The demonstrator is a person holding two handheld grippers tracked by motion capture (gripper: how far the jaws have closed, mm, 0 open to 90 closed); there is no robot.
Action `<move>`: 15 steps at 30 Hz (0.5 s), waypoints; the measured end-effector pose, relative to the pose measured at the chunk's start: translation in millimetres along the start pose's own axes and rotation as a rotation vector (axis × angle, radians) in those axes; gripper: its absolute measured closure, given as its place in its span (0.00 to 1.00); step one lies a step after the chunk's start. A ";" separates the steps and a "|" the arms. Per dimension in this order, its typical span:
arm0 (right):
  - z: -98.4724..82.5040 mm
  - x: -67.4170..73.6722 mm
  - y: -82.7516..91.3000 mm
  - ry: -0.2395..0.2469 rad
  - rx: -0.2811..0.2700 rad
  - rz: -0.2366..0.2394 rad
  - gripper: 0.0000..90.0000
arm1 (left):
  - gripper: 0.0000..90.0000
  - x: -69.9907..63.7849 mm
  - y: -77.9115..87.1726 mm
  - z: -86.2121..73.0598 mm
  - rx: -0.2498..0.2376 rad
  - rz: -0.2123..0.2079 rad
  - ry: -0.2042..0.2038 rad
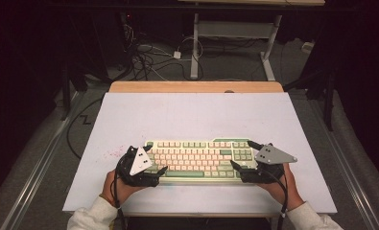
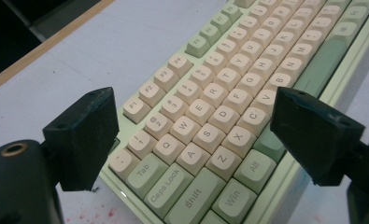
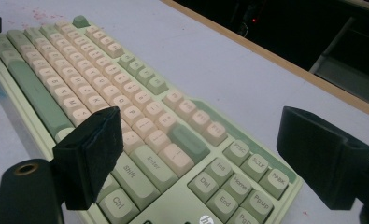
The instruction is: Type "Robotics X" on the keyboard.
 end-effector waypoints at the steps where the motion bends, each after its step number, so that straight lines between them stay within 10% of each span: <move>1: 0.0 0.3 -0.1 0.004 0.001 0.002 0.17 | 0.16 0.1 0.0 0.4 -0.001 -0.003 0.000; 15: 6.7 0.5 8.2 0.043 -0.010 0.033 0.17 | 0.16 4.4 9.7 3.3 -0.005 0.013 -0.023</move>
Point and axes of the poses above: each handheld gripper's, and its own axes: y roughly backward along the jaws, z roughly out of its top, x roughly to its left, the point moved 5 cm from there along -y, roughly forward along the jaws, and after that the axes turned 6 degrees about -x, right-handed, at the moved point
